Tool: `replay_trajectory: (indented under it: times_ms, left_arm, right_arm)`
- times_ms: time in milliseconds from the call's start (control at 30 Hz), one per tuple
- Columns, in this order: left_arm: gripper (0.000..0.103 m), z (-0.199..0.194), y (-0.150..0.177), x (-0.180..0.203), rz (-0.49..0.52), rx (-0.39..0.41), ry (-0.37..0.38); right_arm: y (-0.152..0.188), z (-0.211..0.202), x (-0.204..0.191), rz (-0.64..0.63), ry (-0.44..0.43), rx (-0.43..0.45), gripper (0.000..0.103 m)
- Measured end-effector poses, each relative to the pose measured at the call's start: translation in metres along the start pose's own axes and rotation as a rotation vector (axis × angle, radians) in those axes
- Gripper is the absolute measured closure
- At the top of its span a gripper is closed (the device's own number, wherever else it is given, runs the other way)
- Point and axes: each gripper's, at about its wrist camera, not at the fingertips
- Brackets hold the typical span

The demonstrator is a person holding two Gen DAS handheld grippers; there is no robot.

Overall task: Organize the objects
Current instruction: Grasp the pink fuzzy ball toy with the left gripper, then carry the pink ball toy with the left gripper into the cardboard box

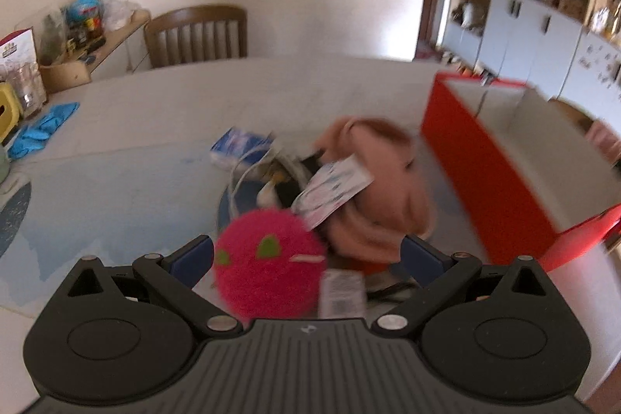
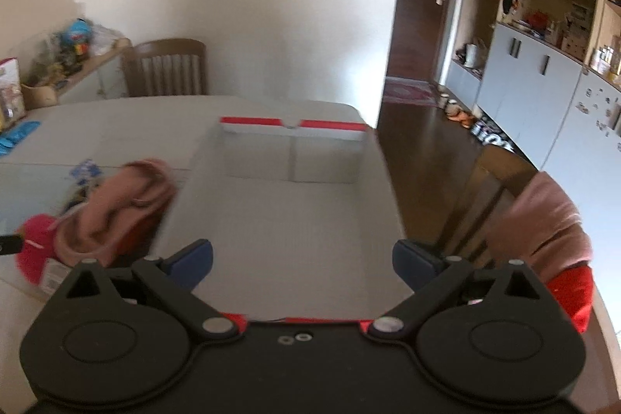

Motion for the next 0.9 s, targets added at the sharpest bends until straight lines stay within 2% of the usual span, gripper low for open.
replay_trajectory:
  times_ms: [167, 300, 433, 567, 700, 800, 900]
  left_arm:
    - [0.0, 0.023, 0.005, -0.01, 0.015, -0.028, -0.065]
    - [0.0, 0.043, 0.006, -0.013, 0.006, -0.074, -0.053]
    - [0.0, 0.059, 0.011, -0.009, 0.02, -0.104, -0.085]
    - [0.0, 0.068, 0.012, -0.014, -0.02, -0.122, -0.084]
    - [0.0, 0.077, 0.012, -0.015, -0.059, -0.146, -0.059]
    - [0.0, 0.081, 0.013, -0.012, -0.058, -0.15, -0.057]
    - [0.001, 0.085, 0.014, -0.014, -0.083, -0.156, -0.041]
  right_arm:
    - [-0.004, 0.02, 0.023, 0.008, 0.026, -0.046, 0.007]
    - [-0.006, 0.035, 0.036, 0.014, 0.029, -0.077, 0.009]
    - [-0.009, 0.047, 0.048, 0.016, 0.036, -0.106, 0.012]
    - [-0.01, 0.061, 0.062, 0.025, 0.048, -0.139, 0.016]
    - [-0.008, 0.072, 0.071, 0.039, 0.026, -0.179, 0.026]
    - [-0.007, 0.076, 0.071, 0.023, 0.013, -0.194, 0.029]
    - [-0.006, 0.081, 0.073, 0.02, 0.001, -0.211, 0.04]
Point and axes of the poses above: each gripper's, at about its wrist camera, not at the fingertips, and z roughly the way its jaws point, x to its right, y to its underside, and after that the axes turned 5 degrees about -y, right-handed
